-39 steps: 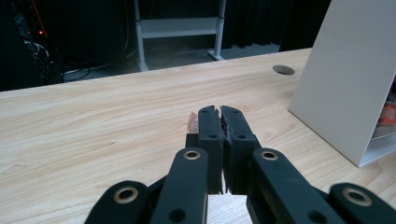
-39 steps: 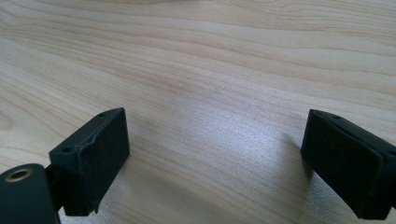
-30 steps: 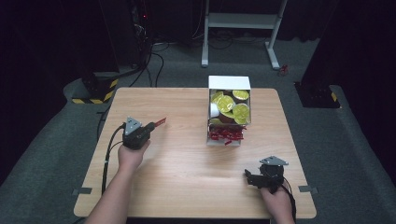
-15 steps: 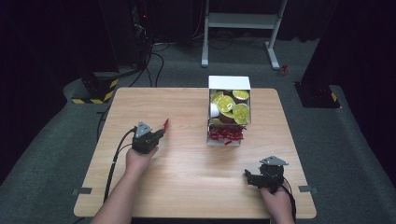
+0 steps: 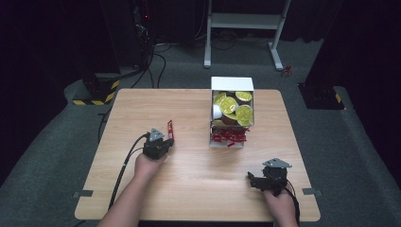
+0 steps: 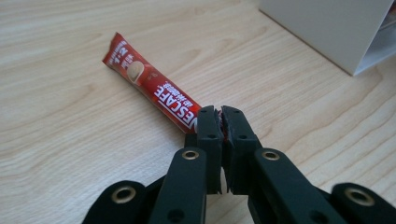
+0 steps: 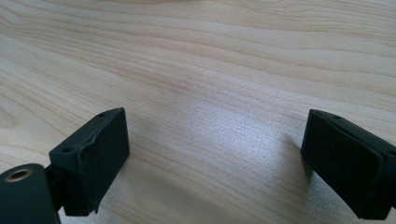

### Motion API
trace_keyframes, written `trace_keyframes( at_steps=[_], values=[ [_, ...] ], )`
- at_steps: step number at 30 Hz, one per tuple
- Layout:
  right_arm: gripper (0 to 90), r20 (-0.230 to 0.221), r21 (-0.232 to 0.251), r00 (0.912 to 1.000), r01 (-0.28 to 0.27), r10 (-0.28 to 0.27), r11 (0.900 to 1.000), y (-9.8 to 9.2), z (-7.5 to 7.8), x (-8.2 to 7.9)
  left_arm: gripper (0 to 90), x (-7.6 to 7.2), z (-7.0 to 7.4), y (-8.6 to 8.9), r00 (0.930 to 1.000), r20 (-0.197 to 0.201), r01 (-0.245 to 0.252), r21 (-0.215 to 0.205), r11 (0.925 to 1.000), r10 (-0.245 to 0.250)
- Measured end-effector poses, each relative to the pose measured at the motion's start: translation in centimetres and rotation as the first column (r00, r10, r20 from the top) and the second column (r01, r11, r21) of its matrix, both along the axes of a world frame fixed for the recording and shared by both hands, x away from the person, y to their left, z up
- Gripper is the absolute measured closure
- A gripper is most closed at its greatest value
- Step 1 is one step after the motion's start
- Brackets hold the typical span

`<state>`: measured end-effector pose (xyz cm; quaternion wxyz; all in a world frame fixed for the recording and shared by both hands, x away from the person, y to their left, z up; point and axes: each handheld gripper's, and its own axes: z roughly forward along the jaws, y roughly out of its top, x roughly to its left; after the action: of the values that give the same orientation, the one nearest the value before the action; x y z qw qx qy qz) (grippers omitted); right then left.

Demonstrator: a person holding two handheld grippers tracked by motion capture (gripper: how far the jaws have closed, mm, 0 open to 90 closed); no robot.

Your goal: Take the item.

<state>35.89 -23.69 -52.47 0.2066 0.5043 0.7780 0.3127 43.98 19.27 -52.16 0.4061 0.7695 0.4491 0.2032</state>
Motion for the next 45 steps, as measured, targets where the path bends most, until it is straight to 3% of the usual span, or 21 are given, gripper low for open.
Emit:
trace_keyframes(
  at_steps=[6, 15, 20, 24, 34, 36, 37, 39, 45],
  values=[
    [7.6, 0.001, -0.001, 1.0, -0.003, 0.003, 1.0, 0.0, 0.0, 0.0, 85.9, 0.2, -0.2, -0.7, 0.9998, -0.017, 0.011, 0.054, 0.9985, -0.01],
    [7.6, 0.002, -0.002, 1.0, -0.005, 0.005, 1.0, 0.0, 0.0, 0.0, 82.1, 0.2, -0.3, -0.9, 0.9999, -0.011, 0.012, 0.076, 0.997, -0.011],
    [7.6, 0.002, -0.002, 1.0, -0.005, 0.005, 1.0, 0.0, 0.0, 0.0, 68.6, 0.1, -0.2, -0.7, 0.9996, 0.007, 0.026, 0.056, 0.9981, -0.026],
    [7.6, 0.002, -0.002, 1.0, -0.005, 0.005, 1.0, 0.0, 0.0, 0.0, 59.5, -0.4, 0.3, -0.3, 0.9991, 0.035, 0.022, 0.01, 0.9997, -0.022],
    [7.6, 0.002, -0.002, 1.0, -0.005, 0.005, 1.0, 0.0, 0.0, 0.0, 51.1, -1.1, 2.1, 0.8, 0.9983, 0.053, -0.023, -0.047, 0.9987, 0.025],
    [7.6, 0.003, -0.003, 1.0, -0.004, 0.004, 1.0, 0.0, 0.0, 0.0, 51.9, -1.3, 2.3, 1.0, 0.9976, 0.059, -0.032, -0.059, 0.9977, 0.036],
    [7.7, 0.003, -0.003, 1.0, -0.004, 0.004, 1.0, 0.0, 0.0, 0.0, 63.6, -1.5, 2.4, 1.2, 0.9964, 0.08, -0.023, -0.056, 0.9982, 0.027],
    [7.6, 0.003, -0.003, 1.0, -0.004, 0.004, 1.0, 0.0, 0.0, 0.0, 73.9, -1.8, 2.7, 1.4, 0.9952, 0.09, -0.034, -0.05, 0.9982, 0.039],
    [7.7, 0.003, -0.003, 1.0, -0.004, 0.004, 1.0, 0.0, 0.0, 0.0, 75.8, -2.3, 2.9, 2.3, 0.9946, 0.091, -0.043, -0.06, 0.9973, 0.048]
  ],
)
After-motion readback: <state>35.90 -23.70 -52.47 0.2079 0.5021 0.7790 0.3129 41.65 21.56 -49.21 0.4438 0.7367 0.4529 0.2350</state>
